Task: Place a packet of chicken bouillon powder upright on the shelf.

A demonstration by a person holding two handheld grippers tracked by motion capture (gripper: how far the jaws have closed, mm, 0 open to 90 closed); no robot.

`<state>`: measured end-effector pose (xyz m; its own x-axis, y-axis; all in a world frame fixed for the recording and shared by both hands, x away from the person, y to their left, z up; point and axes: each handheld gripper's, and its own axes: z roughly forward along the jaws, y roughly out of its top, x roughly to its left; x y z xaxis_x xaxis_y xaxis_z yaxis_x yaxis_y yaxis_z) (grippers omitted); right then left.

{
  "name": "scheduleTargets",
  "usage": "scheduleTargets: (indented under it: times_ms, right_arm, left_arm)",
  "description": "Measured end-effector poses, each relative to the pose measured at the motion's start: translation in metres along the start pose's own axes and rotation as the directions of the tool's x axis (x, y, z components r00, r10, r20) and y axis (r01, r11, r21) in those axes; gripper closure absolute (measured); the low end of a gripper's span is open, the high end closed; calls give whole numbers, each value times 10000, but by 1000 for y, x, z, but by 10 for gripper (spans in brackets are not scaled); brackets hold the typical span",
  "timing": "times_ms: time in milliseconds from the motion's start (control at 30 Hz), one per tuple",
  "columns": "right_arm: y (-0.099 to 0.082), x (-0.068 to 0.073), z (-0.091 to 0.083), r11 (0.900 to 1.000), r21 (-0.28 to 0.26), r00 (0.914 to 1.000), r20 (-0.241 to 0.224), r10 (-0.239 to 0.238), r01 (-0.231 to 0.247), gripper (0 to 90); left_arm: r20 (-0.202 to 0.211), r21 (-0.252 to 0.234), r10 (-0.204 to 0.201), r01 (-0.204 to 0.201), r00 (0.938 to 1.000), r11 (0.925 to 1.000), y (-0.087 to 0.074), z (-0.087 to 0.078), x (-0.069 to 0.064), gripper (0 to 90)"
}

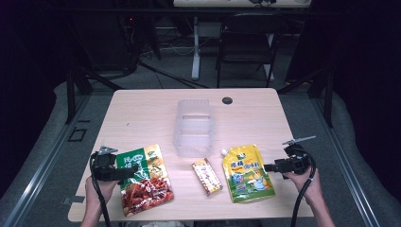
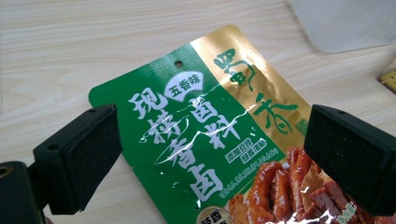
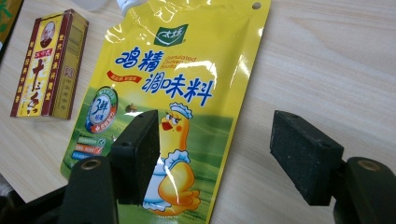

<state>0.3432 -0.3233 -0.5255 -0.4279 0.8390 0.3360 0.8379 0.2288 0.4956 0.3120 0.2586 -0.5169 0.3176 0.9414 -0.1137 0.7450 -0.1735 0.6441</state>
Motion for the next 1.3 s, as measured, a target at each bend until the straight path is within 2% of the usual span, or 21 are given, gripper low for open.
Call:
scheduleTargets:
  times_ms: [200, 367, 400, 500, 633, 800, 867, 900, 933, 1100, 1133, 1167, 1233, 1267, 1300]
  right_arm:
    - [12, -4, 14, 9992, 298, 9995, 123, 275, -279, 376]
    - [16, -3, 21, 9986, 468, 9996, 67, 257, -260, 393]
    - [17, -3, 24, 9983, 350, 9989, 110, 459, -463, 403]
    - [19, -5, 26, 9980, 512, 9993, 113, 359, -365, 415]
    - [23, -8, 32, 9964, 657, 9986, 28, 532, -533, 433]
    - [26, -10, 39, 9929, 942, 9974, 0, 726, -723, 460]
    - [26, -11, 40, 9922, 983, 9971, -3, 767, -763, 465]
    - [26, -10, 43, 9918, 840, 9953, 2, 969, -966, 470]
    - [27, -11, 42, 9907, 1122, 9970, -37, 773, -764, 474]
    - [26, -12, 45, 9835, 1442, 9939, 21, 1099, -1091, 495]
    - [25, -13, 46, 9806, 1528, 9918, -175, 1266, -1225, 503]
    - [25, -13, 46, 9806, 1528, 9918, -175, 1266, -1225, 503]
    - [25, -13, 46, 9789, 1593, 9914, -73, 1308, -1280, 531]
    - [24, -12, 46, 9783, 1515, 9897, -17, 1432, -1413, 589]
    - [24, -12, 46, 9783, 1515, 9897, -17, 1432, -1413, 589]
  left_arm:
    - [52, 136, 11, -12, 10000, 9999, 1, 5, 1, 48]
    - [97, 116, 89, -90, 9999, 9999, 1, 4, 0, 50]
    - [93, 149, 103, -104, 9999, 9998, 1, 5, -1, 51]
    - [132, 203, 152, -154, 9998, 9997, 2, 7, -2, 51]
    - [184, 253, 187, -191, 9997, 9995, 2, 8, -2, 52]
    - [144, 272, 209, -213, 9997, 9994, 2, 9, -1, 54]
    - [110, 286, 224, -227, 9997, 9993, 3, 9, -1, 54]
    - [138, 308, 220, -224, 9997, 9993, 3, 9, -2, 55]
    - [99, 271, 200, -203, 9998, 9994, 3, 10, -2, 56]
    - [86, 290, 289, -291, 9995, 9992, 3, 10, -1, 57]
    - [77, 306, 282, -285, 9996, 9991, 3, 10, -1, 58]
    - [65, 311, 286, -288, 9996, 9991, 3, 9, -1, 58]
    - [46, 313, 297, -299, 9995, 9991, 3, 9, 0, 58]
    - [39, 310, 299, -300, 9995, 9991, 3, 9, 0, 59]
    - [47, 310, 307, -309, 9995, 9990, 3, 9, 0, 59]
